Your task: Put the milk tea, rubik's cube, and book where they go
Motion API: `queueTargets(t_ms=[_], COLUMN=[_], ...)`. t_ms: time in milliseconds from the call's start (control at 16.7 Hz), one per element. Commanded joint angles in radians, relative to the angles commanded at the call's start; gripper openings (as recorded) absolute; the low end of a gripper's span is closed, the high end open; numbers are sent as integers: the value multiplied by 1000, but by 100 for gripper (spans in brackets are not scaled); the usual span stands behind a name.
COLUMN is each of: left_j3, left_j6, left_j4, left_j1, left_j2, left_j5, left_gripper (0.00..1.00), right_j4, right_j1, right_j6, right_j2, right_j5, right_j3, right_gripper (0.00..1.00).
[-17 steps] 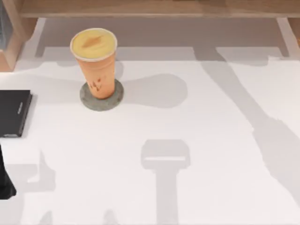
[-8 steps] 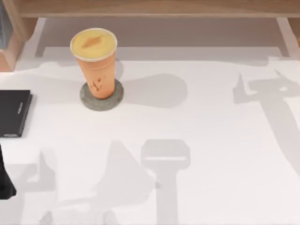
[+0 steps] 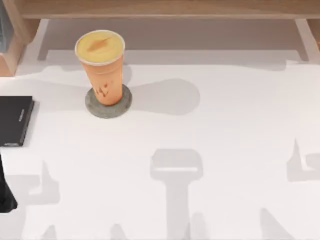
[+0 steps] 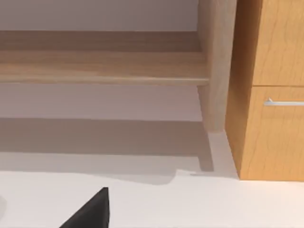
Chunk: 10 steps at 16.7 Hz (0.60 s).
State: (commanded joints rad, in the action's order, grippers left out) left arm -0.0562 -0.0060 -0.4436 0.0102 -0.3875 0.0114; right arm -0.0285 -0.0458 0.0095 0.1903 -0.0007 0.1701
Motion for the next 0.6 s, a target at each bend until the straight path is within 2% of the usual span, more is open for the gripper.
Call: queueTargets(t_ms=[240, 540, 600], left_j3=[0, 0, -18], left_j6=[0, 0, 0], left_j4=[0, 0, 3], left_j1=[0, 0, 16], left_j2=[0, 0, 155], left_j5=[0, 0, 0], left_gripper=[100, 100, 100], right_j4=[25, 28, 28], right_j1=[41, 46, 46], right_j6=[-8, -10, -10], right_j2=[-169, -190, -190], right_j5=[-1, 1, 1], right_j3=[-151, -170, -170], right_gripper=[100, 100, 100])
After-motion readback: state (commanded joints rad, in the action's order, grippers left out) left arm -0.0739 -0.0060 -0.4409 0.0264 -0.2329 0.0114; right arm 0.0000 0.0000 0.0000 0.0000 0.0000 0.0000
